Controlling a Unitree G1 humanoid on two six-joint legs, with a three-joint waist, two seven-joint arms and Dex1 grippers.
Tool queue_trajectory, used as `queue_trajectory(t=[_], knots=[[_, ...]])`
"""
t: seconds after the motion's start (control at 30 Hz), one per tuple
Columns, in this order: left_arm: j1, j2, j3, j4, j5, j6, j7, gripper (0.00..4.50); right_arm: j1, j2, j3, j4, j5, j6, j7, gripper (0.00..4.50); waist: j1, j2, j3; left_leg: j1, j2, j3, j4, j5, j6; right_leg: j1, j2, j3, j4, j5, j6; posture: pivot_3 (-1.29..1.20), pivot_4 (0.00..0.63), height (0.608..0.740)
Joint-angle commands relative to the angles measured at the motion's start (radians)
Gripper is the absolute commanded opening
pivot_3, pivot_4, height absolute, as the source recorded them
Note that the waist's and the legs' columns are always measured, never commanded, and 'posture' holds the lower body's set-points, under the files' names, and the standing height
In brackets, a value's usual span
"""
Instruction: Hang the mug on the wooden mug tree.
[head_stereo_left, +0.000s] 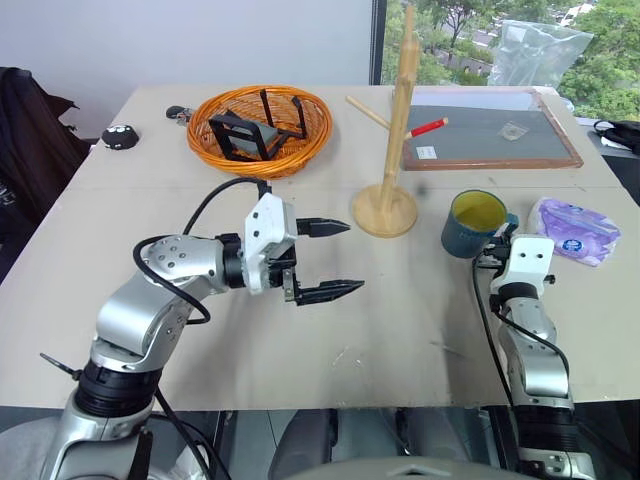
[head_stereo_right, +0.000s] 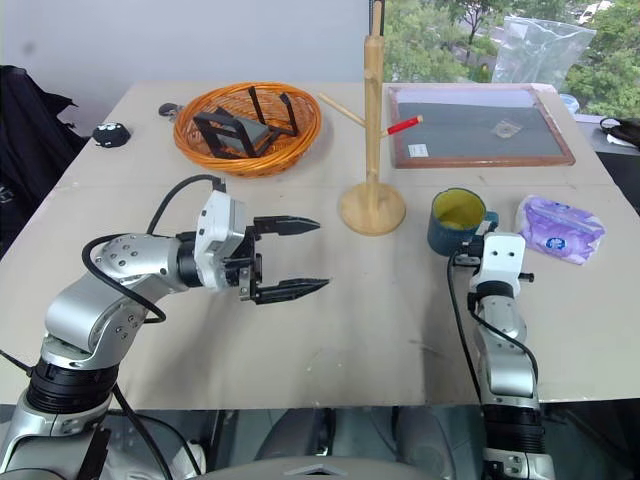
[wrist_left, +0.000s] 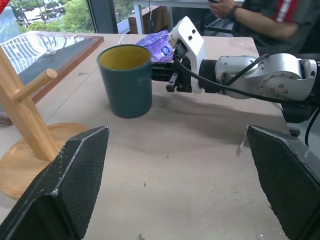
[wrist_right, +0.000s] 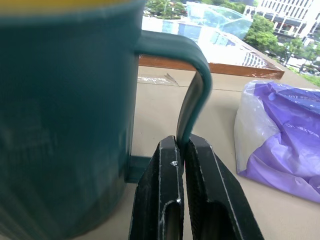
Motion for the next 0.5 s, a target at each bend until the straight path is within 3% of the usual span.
queue_trajectory(t=[0.03, 0.2, 0.33, 0.5], knots=[[-0.002, -0.005, 0.019, -0.031, -0.015, -0.016, 0.010, 4.50, -0.007, -0.031, -0.011, -0.038, 0.026, -0.034, 0.045, 0.04, 0.000, 0.000, 0.000, 0.000, 0.000, 0.000, 0.000, 0.000, 0.000, 0.000, 0.000, 0.000, 0.000, 0.000, 0.000, 0.00, 0.150, 0.740], [0.009, -0.040, 0.044, -0.023, -0.042, -0.022, 0.035, 4.50, -0.021, -0.134, -0.029, -0.091, 0.146, -0.008, 0.236, 0.04, 0.000, 0.000, 0.000, 0.000, 0.000, 0.000, 0.000, 0.000, 0.000, 0.000, 0.000, 0.000, 0.000, 0.000, 0.000, 0.00, 0.150, 0.740], [0.046, -0.121, 0.077, -0.017, -0.087, -0.086, 0.042, 4.50, -0.088, -0.362, -0.076, -0.126, 0.375, 0.081, 0.585, 0.04, 0.000, 0.000, 0.001, -0.001, 0.001, 0.001, 0.001, 0.000, 0.001, 0.000, 0.000, 0.001, -0.001, 0.000, 0.000, 0.00, 0.150, 0.740], [0.064, -0.245, 0.075, -0.016, -0.069, -0.183, 0.112, 4.50, -0.290, -0.552, -0.075, 0.049, 0.504, 0.100, 0.907, 0.04, 0.000, -0.001, 0.001, 0.001, 0.003, 0.001, 0.001, -0.003, 0.005, 0.003, 0.000, 0.000, -0.001, 0.000, 0.000, 0.00, 0.150, 0.740]])
